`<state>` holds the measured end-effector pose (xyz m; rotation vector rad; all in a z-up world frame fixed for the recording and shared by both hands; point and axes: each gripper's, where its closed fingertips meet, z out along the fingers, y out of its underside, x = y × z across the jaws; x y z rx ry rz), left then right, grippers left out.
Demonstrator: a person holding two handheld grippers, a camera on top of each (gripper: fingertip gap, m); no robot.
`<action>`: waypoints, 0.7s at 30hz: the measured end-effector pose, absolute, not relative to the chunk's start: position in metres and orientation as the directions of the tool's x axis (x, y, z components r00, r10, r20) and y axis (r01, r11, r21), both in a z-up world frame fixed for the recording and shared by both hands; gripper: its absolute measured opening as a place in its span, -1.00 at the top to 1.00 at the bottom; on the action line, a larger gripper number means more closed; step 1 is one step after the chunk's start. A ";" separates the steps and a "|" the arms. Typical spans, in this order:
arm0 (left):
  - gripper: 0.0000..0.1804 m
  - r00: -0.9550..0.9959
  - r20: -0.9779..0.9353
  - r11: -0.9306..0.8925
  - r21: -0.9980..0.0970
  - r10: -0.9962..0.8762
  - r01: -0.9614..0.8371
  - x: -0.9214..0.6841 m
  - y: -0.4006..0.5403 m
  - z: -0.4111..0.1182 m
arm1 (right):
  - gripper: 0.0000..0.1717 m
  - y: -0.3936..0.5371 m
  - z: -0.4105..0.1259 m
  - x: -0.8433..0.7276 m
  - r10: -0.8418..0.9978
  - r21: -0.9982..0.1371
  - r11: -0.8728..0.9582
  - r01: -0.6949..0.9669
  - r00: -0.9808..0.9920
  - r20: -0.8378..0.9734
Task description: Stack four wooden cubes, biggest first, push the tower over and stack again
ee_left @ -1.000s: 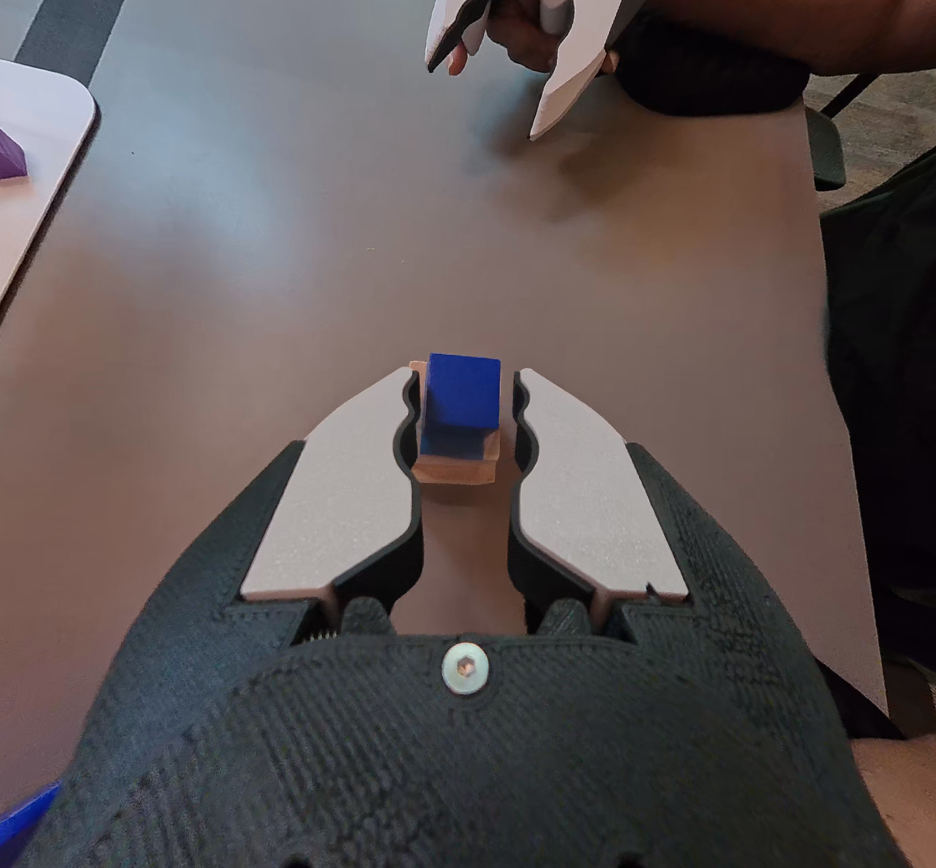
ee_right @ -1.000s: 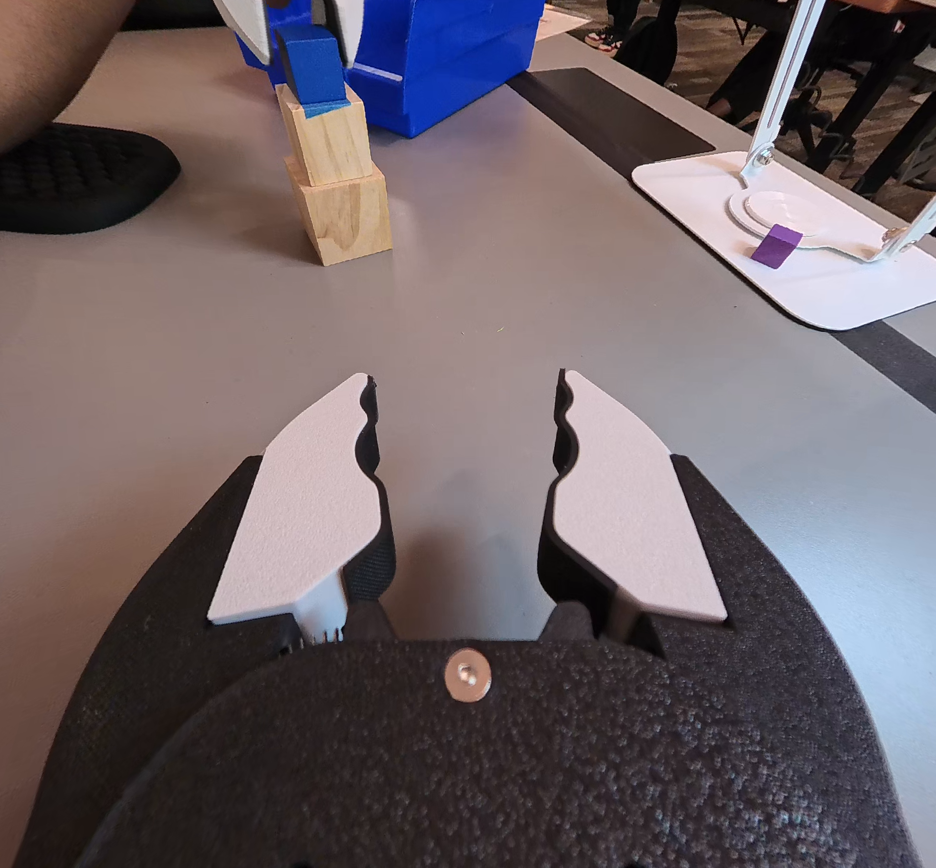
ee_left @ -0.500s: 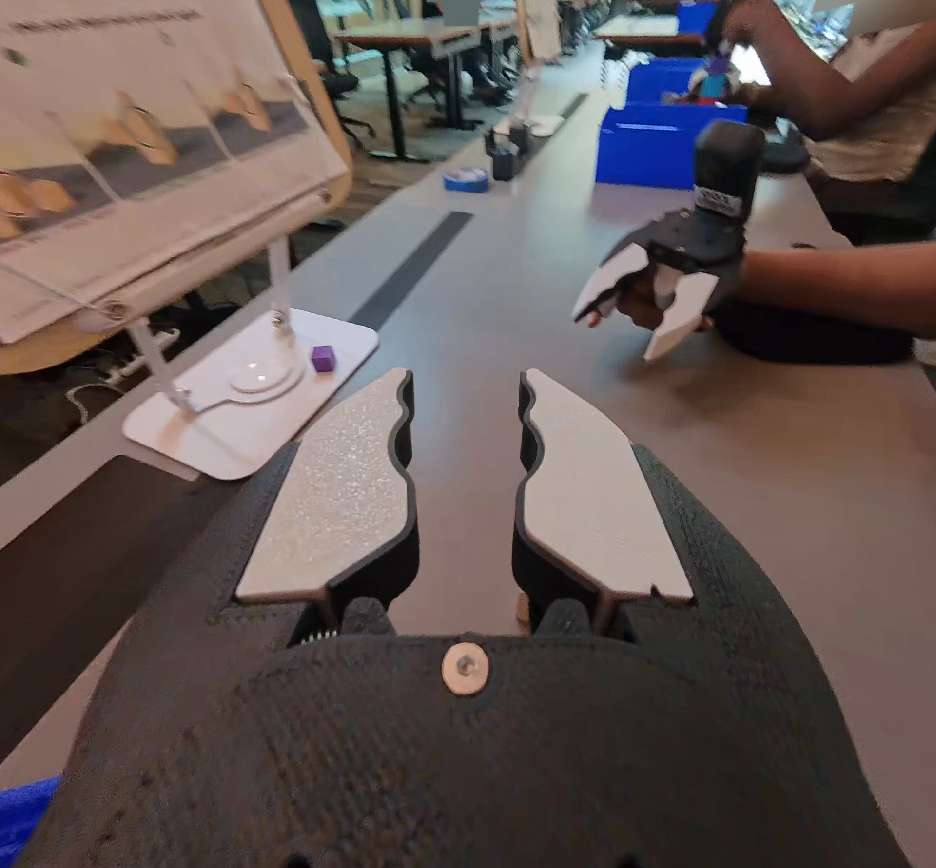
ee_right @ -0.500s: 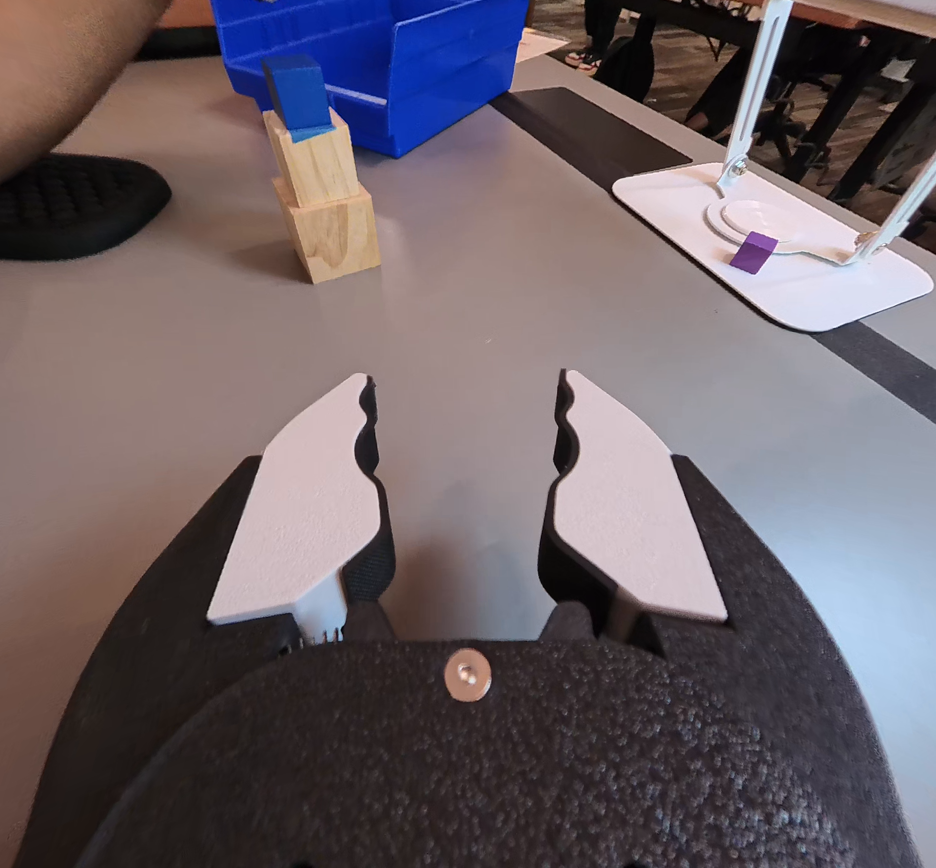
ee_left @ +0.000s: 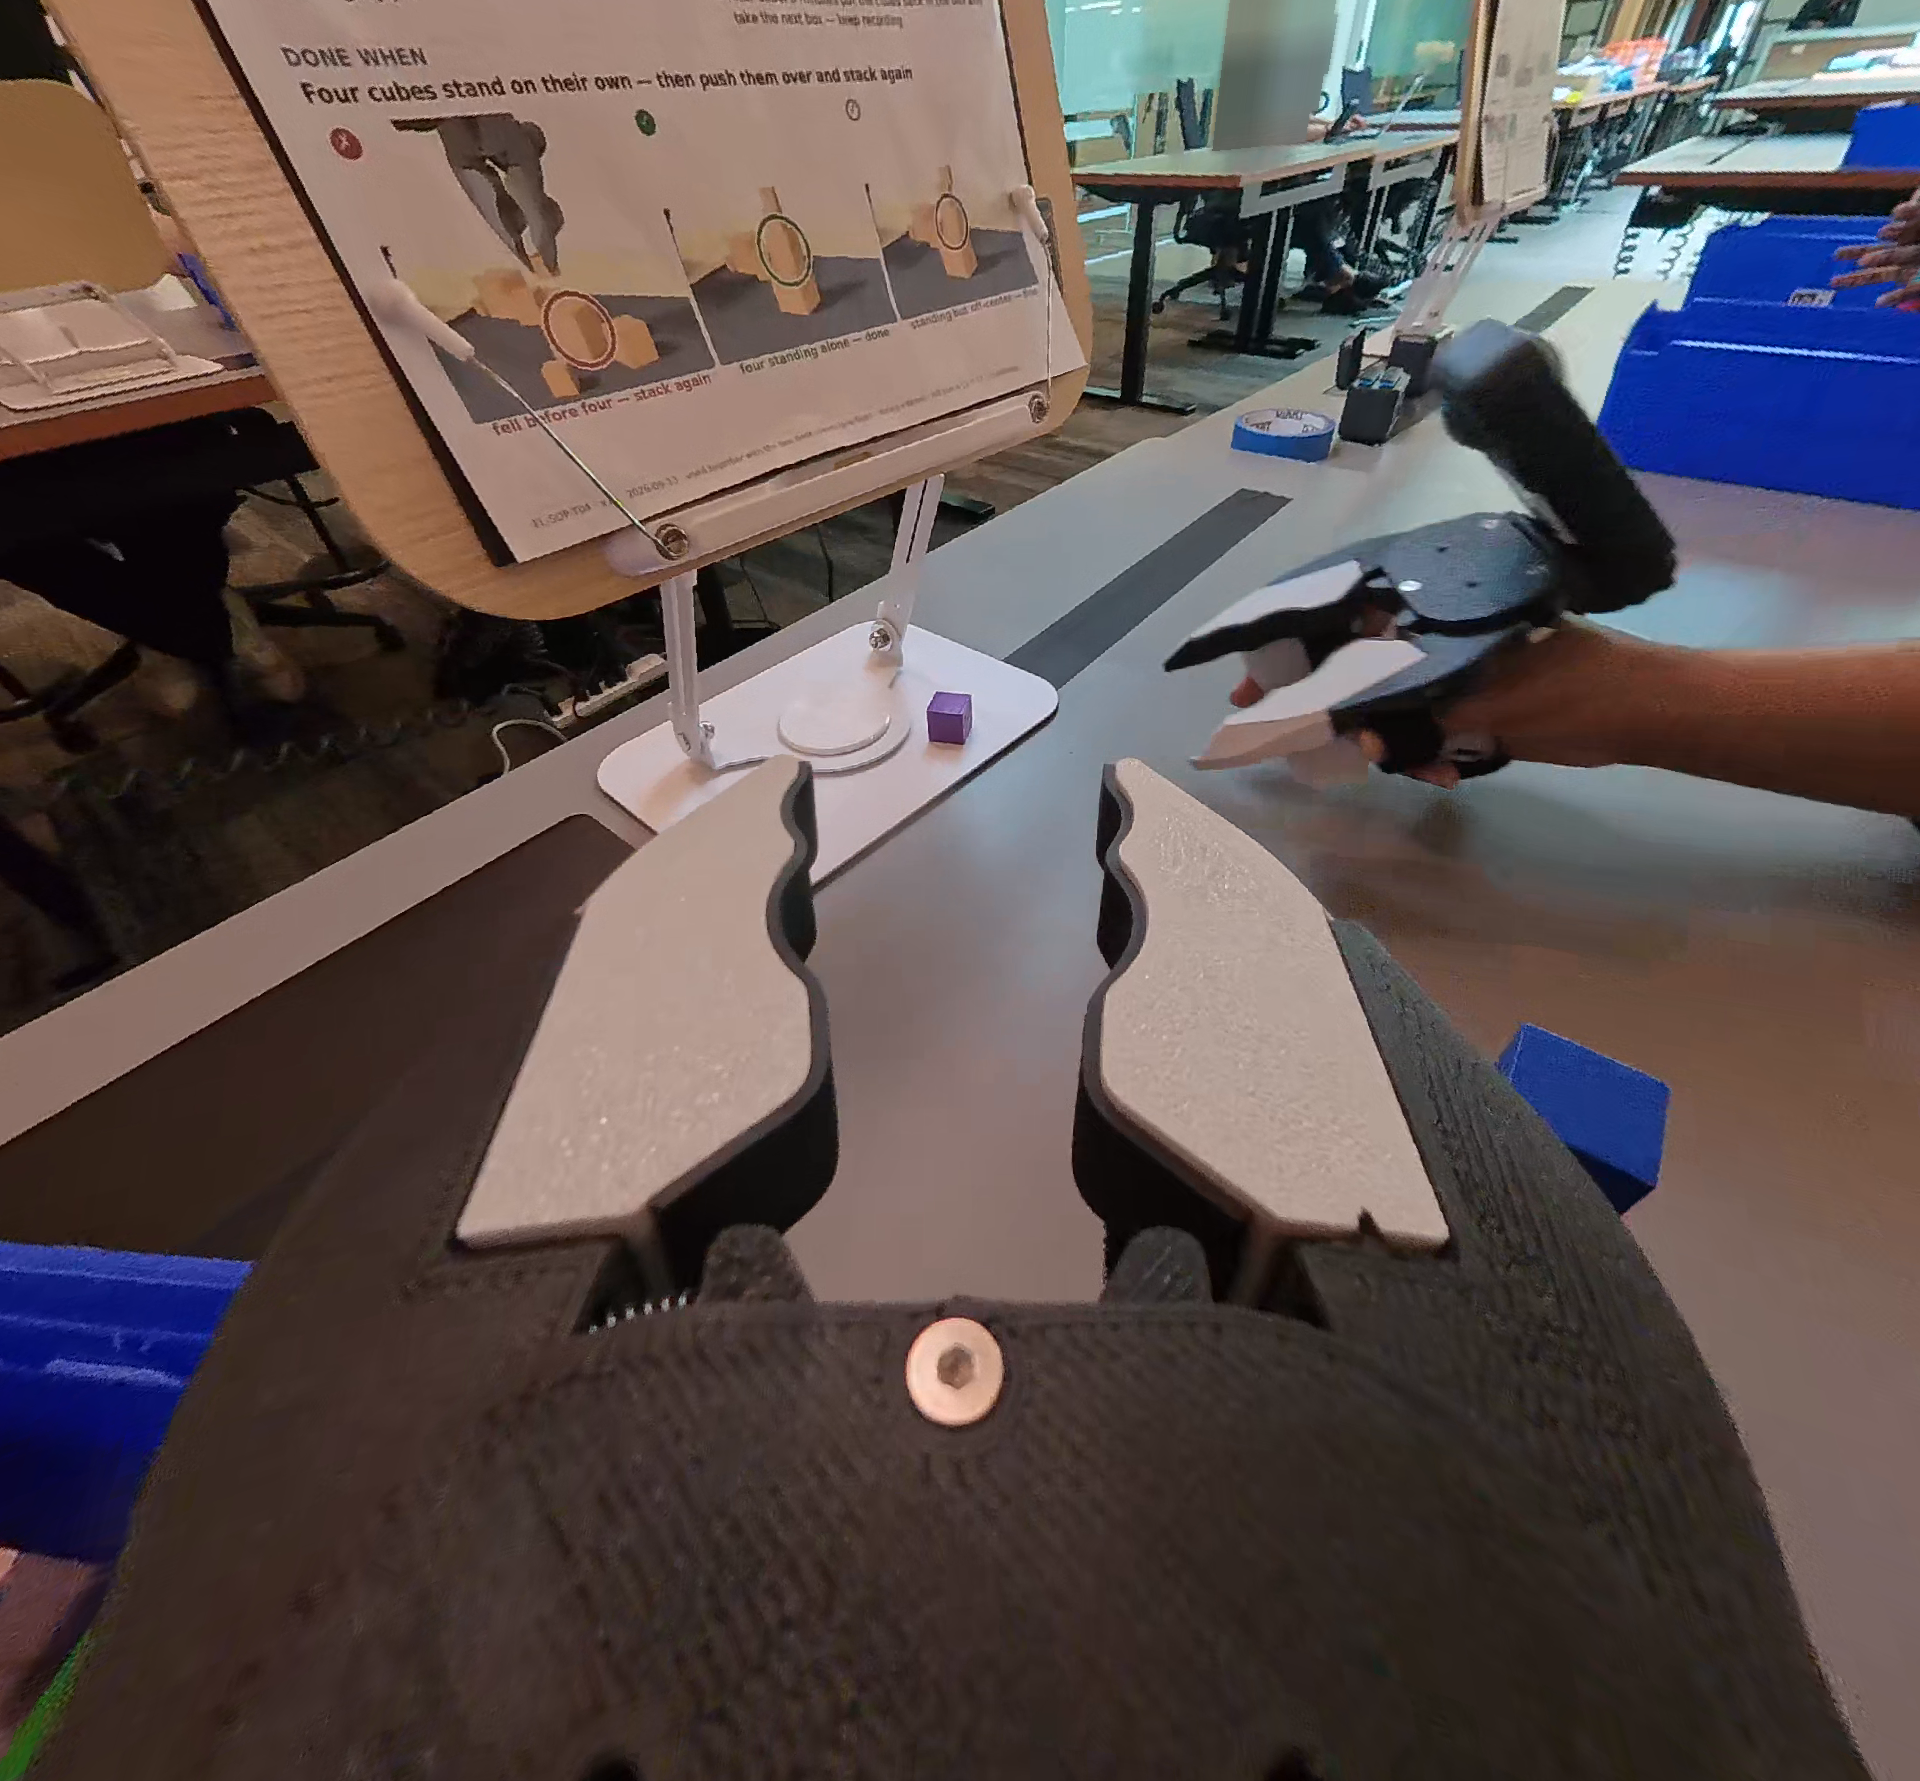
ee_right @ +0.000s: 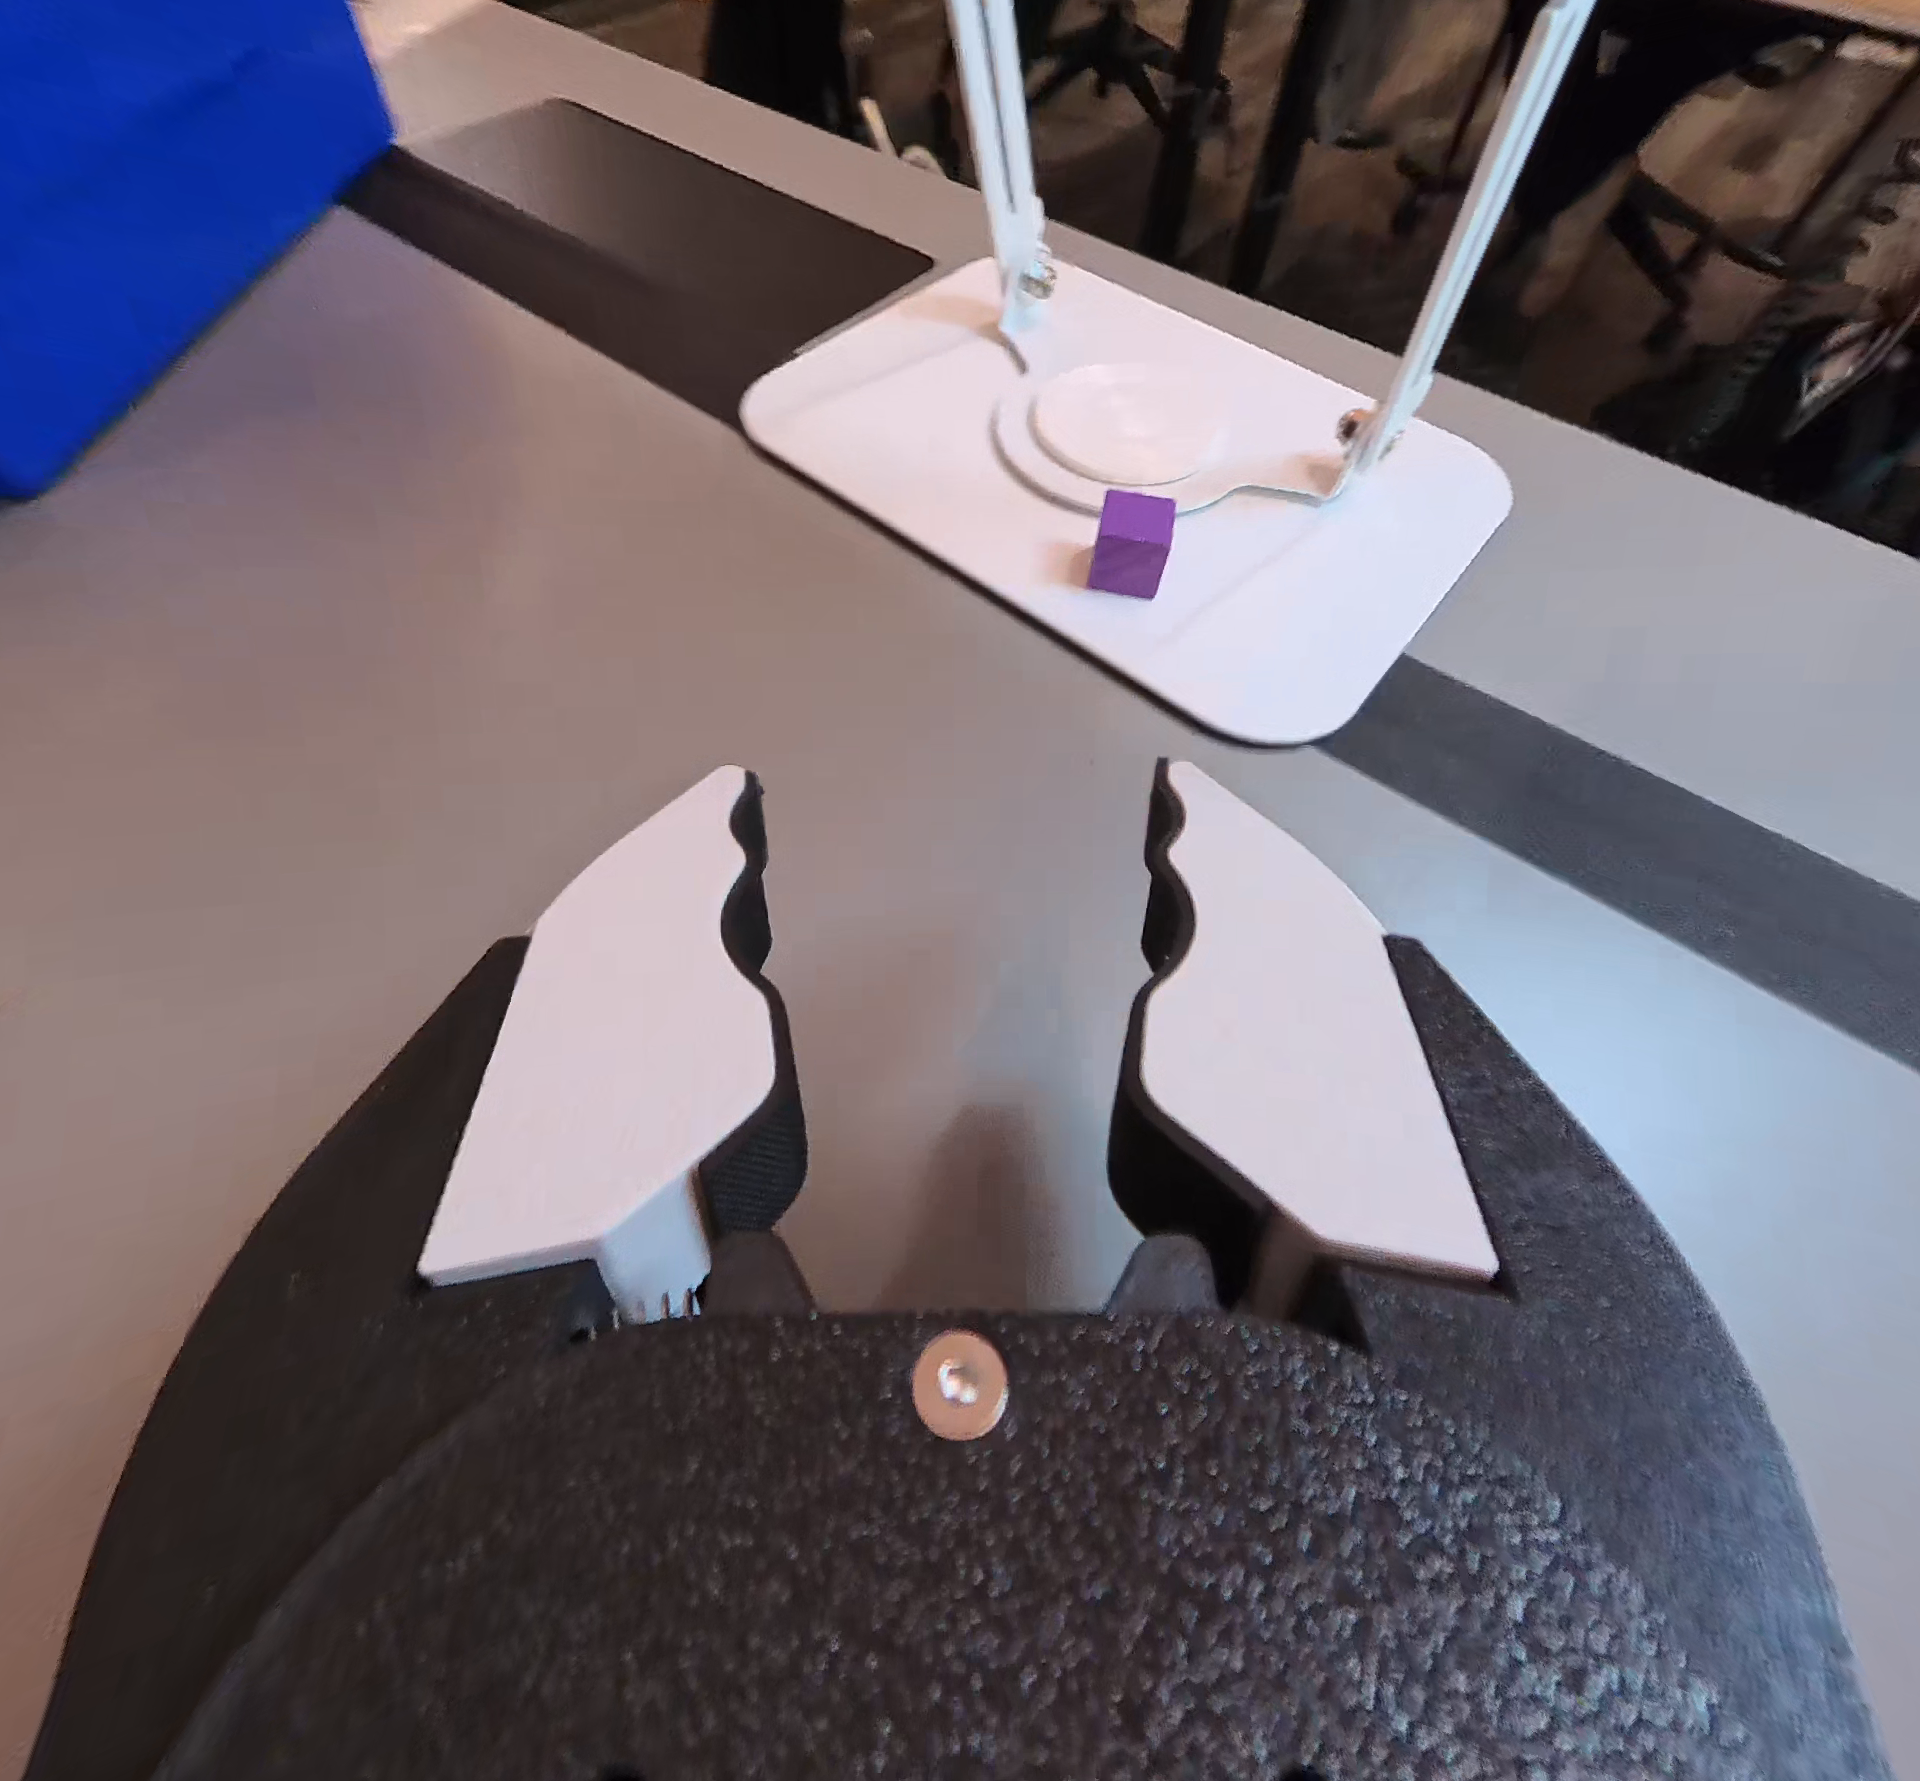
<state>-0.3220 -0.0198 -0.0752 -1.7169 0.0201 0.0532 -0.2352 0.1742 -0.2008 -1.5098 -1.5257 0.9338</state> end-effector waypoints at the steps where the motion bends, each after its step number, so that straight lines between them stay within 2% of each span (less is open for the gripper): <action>1: 0.42 0.998 -0.058 -0.156 -0.986 0.015 -0.055 -0.322 -0.021 -0.076 | 0.18 0.179 -0.205 -0.249 0.999 -0.897 0.006 0.442 0.031 0.022; 7: 0.44 0.997 -0.074 -0.162 -0.984 0.018 -0.070 -0.324 -0.025 -0.074 | 0.20 0.210 -0.228 -0.311 0.988 -0.846 -0.042 0.531 0.147 0.043; 14: 0.47 0.998 -0.060 -0.137 -0.989 0.033 -0.055 -0.333 -0.034 -0.066 | 0.35 0.230 -0.234 -0.341 0.977 -0.806 -0.089 0.586 0.209 0.043; 16: 0.48 0.999 -0.042 -0.120 -0.992 0.028 -0.039 -0.334 -0.035 -0.063 | 0.43 0.232 -0.236 -0.343 0.973 -0.788 -0.065 0.612 0.214 0.086; 18: 0.48 1.000 -0.020 -0.105 -0.994 0.014 -0.019 -0.333 -0.036 -0.060 | 0.74 0.234 -0.238 -0.342 0.967 -0.759 -0.034 0.650 0.214 0.140; 21: 0.51 1.000 0.006 -0.081 -0.997 -0.003 0.006 -0.330 -0.037 -0.055 | 0.75 0.223 -0.236 -0.337 0.985 -0.738 -0.043 0.674 0.153 0.082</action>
